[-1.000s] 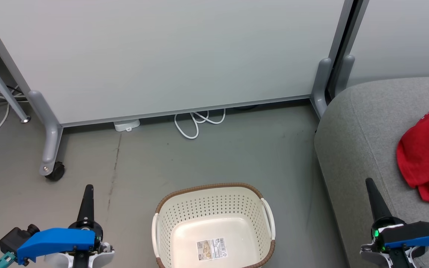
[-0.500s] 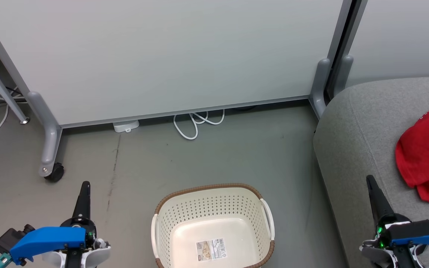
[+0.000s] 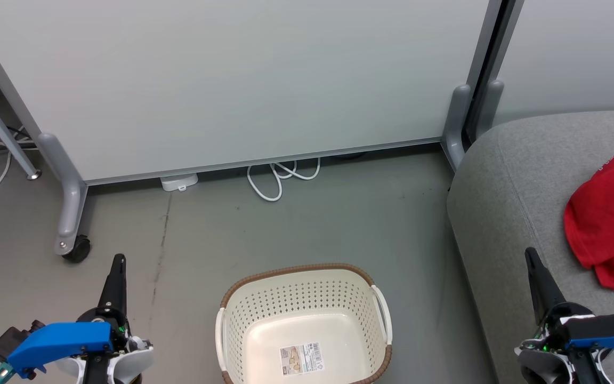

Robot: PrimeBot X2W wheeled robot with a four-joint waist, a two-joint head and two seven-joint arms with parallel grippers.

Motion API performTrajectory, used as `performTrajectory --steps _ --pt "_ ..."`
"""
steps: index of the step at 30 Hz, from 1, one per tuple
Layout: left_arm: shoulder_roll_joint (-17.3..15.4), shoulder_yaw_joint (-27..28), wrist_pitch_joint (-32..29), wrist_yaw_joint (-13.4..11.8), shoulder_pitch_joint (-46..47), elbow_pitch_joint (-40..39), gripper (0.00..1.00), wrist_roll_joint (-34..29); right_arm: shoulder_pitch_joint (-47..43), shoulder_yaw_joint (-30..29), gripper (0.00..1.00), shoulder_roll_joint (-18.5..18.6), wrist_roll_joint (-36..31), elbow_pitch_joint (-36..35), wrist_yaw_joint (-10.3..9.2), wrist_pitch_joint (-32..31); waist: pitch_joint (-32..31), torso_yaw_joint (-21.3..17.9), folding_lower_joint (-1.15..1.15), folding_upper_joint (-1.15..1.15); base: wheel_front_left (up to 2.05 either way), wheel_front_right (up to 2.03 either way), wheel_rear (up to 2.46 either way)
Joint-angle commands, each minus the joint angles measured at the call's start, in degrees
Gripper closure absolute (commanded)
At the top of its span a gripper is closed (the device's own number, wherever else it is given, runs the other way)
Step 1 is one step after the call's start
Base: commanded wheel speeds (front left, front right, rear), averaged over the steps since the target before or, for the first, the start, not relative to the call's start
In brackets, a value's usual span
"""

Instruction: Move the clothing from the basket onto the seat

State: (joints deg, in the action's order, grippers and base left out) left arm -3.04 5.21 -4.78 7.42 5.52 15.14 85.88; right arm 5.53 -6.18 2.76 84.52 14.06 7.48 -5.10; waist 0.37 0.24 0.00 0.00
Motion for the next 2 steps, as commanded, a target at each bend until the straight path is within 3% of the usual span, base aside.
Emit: performTrajectory --steps 1,2 --pt "0.0 0.5 -0.4 0.1 0.9 -0.4 1.00 0.9 0.7 -0.2 1.00 0.2 1.2 -0.2 0.02 -0.3 0.0 0.0 0.00 0.00 0.00 0.00 0.00" --pt "0.0 0.6 -0.4 0.1 0.9 -0.5 1.00 1.3 0.7 -0.2 1.00 0.2 1.7 -0.2 0.02 -0.5 0.0 0.0 0.00 0.00 0.00 0.00 0.00"
